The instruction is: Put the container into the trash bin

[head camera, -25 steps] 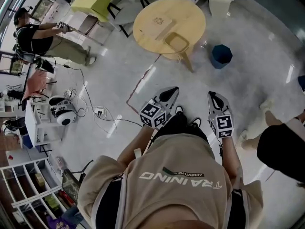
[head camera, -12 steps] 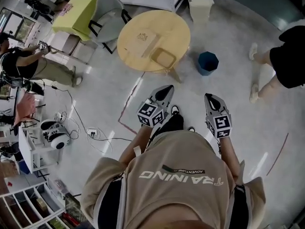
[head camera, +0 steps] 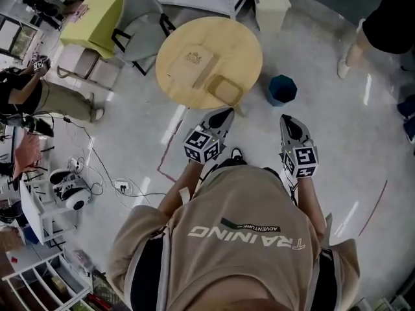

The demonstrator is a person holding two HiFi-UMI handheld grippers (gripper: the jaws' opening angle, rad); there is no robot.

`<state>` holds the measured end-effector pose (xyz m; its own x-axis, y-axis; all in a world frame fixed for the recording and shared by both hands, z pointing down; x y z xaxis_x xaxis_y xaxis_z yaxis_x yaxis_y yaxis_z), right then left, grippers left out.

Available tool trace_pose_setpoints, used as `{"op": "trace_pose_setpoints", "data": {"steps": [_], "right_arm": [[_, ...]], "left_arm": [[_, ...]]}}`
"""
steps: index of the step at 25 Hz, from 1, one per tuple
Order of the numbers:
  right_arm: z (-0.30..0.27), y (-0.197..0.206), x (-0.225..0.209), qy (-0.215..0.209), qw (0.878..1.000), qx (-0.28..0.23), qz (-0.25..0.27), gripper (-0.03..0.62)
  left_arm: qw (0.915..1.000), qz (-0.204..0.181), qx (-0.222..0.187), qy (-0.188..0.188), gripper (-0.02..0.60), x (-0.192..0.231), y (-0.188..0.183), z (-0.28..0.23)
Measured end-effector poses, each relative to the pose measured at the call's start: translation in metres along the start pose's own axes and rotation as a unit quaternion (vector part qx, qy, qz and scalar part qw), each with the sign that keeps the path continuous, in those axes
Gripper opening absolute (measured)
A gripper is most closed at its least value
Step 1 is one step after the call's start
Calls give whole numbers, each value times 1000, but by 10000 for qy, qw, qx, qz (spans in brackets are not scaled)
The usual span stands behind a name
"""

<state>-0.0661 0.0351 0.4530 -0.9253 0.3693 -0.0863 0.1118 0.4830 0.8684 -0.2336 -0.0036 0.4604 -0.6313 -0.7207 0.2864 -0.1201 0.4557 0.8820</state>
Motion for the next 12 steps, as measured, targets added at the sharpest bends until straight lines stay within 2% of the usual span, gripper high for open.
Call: {"op": "trace_pose_setpoints", "data": {"steps": [5, 9, 12], "right_arm": [[-30, -12, -17, 164, 9997, -32, -162, -3], [-40, -11, -29, 148, 9995, 104, -239, -3], [-54, -11, -44, 35, 9995, 145, -271, -3]], "left_arm": [[9998, -80, 152, 53, 0, 34, -7, -21], [9990, -91, 287, 323, 0, 32, -12, -40], [9990, -73, 372, 239, 0, 39, -16, -60]]}}
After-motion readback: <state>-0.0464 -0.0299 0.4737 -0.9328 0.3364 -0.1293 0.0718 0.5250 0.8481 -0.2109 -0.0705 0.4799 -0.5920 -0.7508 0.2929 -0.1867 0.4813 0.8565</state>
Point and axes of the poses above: the fingertips, and each gripper's own axes: z backward along the fingers, x to its left, y out of its underside, the point moved 1 cm from there along z, backward along the fingers, and after that the axes turned 9 degrees about x, right-handed, at the moved point
